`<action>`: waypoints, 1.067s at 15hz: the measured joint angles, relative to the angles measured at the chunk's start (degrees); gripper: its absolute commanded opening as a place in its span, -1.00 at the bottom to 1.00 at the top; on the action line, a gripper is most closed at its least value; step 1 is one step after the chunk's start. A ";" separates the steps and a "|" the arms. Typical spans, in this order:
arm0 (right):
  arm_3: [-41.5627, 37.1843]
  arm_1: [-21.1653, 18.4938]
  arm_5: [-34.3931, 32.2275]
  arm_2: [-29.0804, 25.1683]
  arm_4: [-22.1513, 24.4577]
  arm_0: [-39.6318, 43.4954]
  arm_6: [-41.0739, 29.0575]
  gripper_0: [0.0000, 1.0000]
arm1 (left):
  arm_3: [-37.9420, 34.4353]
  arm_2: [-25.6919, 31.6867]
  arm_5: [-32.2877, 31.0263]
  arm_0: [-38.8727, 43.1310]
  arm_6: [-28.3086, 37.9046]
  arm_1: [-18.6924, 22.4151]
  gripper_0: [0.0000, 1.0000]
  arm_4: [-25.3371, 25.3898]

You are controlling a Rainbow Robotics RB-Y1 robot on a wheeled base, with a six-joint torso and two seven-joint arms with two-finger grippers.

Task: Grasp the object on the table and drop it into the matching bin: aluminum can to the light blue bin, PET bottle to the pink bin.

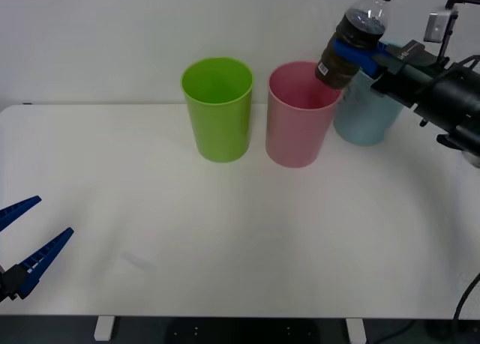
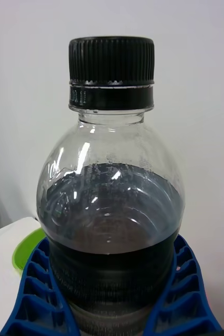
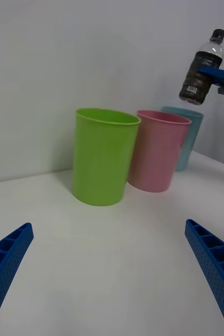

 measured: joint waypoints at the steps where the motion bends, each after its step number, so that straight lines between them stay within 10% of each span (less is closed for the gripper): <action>1: 1.52 0.23 0.34 0.66 0.00 -1.34 0.53 -1.00 | 0.00 0.00 0.00 0.00 0.00 0.00 1.00 0.00; 12: 7.19 5.69 2.97 1.25 6.51 -6.85 5.03 -0.98 | 0.00 0.00 0.00 0.00 0.00 0.00 1.00 0.00; 13: 7.19 5.70 3.09 1.25 6.51 -6.85 5.05 -0.56 | 0.00 0.00 0.00 0.00 0.00 0.00 1.00 0.00; 14: 7.19 5.70 3.28 1.25 6.51 -6.85 5.09 0.83 | 0.00 0.00 0.00 0.00 0.00 0.00 1.00 0.00; 16: 7.19 5.74 3.41 1.25 6.51 -6.85 5.28 1.00 | 0.00 0.00 0.00 0.00 0.00 0.00 1.00 0.00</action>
